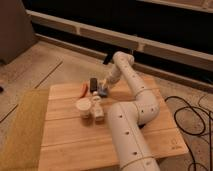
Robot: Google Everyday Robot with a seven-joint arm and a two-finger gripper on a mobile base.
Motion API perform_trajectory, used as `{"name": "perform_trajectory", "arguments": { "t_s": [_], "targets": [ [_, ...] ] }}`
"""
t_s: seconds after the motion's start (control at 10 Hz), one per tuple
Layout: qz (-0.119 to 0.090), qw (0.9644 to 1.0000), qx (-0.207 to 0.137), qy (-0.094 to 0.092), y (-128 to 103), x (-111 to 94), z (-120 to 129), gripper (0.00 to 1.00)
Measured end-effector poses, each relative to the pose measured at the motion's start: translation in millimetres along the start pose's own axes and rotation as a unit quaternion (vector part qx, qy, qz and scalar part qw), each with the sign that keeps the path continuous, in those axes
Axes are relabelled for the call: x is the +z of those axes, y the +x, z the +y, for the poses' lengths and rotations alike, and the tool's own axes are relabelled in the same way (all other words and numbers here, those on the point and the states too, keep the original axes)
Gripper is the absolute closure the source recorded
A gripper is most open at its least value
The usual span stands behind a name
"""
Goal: Wipe the white sponge on the table
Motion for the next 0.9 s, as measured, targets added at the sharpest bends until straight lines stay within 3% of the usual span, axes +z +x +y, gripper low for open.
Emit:
{"name": "perform_trajectory", "arguments": {
  "t_s": [0.2, 0.7, 0.9],
  "targets": [
    [0.005, 1.0, 0.005, 0.004, 4.5, -3.0, -7.2, 1.0],
    [0.033, 0.9988, -0.022, 0.03, 26.4, -30.8, -17.9, 1.0],
    [0.048, 0.9979, -0.023, 0.037, 39.1, -30.5, -21.5, 1.0]
  ]
}}
